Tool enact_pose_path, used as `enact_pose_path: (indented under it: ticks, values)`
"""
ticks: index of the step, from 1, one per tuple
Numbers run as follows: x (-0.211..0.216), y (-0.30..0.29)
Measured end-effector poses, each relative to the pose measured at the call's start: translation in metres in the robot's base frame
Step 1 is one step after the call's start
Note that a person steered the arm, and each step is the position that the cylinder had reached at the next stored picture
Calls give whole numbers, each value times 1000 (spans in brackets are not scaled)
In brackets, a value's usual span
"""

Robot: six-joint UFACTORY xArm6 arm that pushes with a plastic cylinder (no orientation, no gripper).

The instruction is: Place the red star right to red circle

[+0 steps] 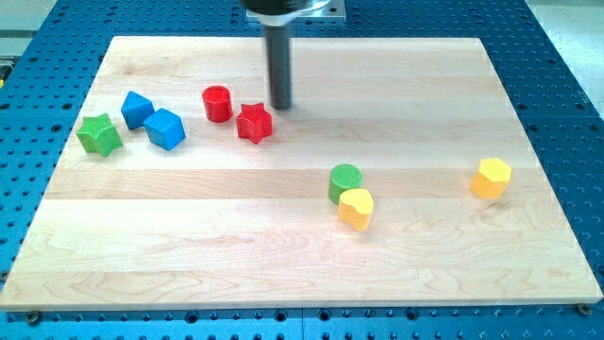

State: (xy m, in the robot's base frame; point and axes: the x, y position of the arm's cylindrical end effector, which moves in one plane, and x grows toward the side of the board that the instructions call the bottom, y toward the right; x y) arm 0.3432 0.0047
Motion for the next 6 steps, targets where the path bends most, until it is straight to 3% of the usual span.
enact_pose_path:
  ticks: [2, 3, 4, 6]
  values:
    - [87, -41]
    - [79, -89]
    - [62, -29]
    - [53, -80]
